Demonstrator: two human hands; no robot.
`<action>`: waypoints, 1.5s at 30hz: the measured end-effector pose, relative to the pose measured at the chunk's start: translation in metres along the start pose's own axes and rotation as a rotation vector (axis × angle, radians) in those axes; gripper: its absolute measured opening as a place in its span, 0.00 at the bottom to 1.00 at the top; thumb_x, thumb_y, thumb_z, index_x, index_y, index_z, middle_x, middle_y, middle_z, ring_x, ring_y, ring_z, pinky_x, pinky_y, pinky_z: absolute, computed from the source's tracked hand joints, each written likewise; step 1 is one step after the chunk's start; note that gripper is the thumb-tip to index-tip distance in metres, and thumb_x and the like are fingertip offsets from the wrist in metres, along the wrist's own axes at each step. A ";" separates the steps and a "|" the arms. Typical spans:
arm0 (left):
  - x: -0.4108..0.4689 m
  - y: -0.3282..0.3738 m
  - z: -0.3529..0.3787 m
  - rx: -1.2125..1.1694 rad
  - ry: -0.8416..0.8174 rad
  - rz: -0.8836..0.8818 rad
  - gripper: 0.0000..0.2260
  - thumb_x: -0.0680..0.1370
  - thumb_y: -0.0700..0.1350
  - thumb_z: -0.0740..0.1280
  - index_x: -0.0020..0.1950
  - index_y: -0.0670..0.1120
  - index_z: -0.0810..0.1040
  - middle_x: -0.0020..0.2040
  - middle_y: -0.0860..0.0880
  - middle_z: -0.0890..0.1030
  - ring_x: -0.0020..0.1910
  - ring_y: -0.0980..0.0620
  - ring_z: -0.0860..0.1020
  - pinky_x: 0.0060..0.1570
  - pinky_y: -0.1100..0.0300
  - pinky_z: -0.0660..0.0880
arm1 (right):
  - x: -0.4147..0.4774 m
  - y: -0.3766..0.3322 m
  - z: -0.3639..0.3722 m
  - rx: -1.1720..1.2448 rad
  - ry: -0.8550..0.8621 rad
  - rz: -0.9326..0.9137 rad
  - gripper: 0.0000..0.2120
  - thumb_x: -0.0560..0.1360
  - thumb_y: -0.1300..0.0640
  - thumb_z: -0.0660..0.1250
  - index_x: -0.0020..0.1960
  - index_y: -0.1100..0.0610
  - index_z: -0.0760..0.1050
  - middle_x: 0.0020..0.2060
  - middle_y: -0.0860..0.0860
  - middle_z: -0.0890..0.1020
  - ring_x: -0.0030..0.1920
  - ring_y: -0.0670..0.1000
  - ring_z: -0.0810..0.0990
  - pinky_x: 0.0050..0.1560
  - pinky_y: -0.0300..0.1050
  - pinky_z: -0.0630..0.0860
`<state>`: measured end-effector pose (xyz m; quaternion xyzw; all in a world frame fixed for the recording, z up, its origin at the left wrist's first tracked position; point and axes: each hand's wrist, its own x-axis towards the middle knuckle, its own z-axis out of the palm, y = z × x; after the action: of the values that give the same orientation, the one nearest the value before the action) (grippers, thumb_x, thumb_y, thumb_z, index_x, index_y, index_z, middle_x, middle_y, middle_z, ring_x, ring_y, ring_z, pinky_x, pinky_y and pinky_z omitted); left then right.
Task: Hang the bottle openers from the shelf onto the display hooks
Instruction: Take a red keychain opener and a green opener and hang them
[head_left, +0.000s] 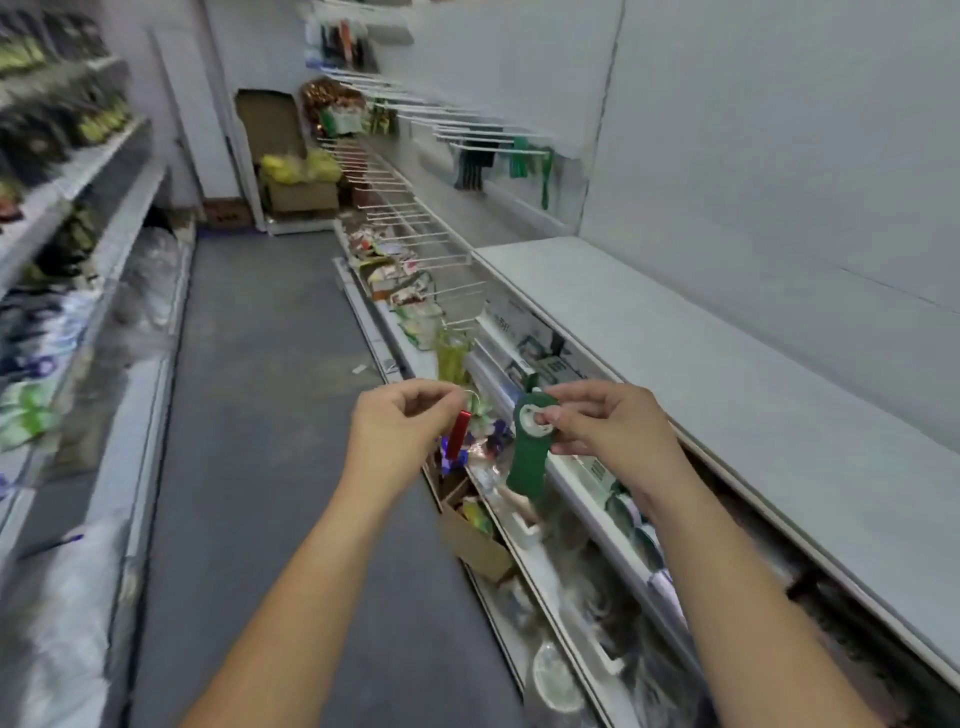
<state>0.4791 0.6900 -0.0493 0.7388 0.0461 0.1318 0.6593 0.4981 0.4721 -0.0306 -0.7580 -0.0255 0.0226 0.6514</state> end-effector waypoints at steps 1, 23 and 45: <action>0.009 -0.004 -0.012 0.002 0.024 -0.010 0.02 0.76 0.43 0.74 0.46 0.47 0.87 0.38 0.48 0.87 0.38 0.52 0.84 0.37 0.61 0.78 | 0.012 0.000 0.014 -0.002 -0.022 0.000 0.10 0.75 0.67 0.72 0.55 0.62 0.82 0.42 0.57 0.88 0.44 0.57 0.87 0.47 0.53 0.84; 0.352 -0.063 -0.154 0.075 0.277 -0.069 0.03 0.77 0.42 0.74 0.47 0.45 0.87 0.41 0.45 0.87 0.36 0.53 0.83 0.33 0.62 0.76 | 0.376 -0.024 0.226 0.095 -0.248 -0.022 0.08 0.74 0.67 0.73 0.49 0.57 0.83 0.42 0.56 0.88 0.43 0.56 0.87 0.45 0.49 0.85; 0.810 -0.140 -0.227 -0.028 0.038 -0.053 0.03 0.76 0.43 0.75 0.43 0.50 0.87 0.36 0.50 0.86 0.34 0.54 0.83 0.32 0.63 0.77 | 0.766 -0.039 0.386 0.061 0.038 -0.033 0.07 0.75 0.67 0.71 0.50 0.57 0.83 0.43 0.60 0.87 0.40 0.54 0.86 0.41 0.45 0.85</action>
<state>1.2144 1.1219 -0.0567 0.7253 0.0764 0.1289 0.6720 1.2360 0.9107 -0.0513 -0.7376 -0.0250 -0.0019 0.6748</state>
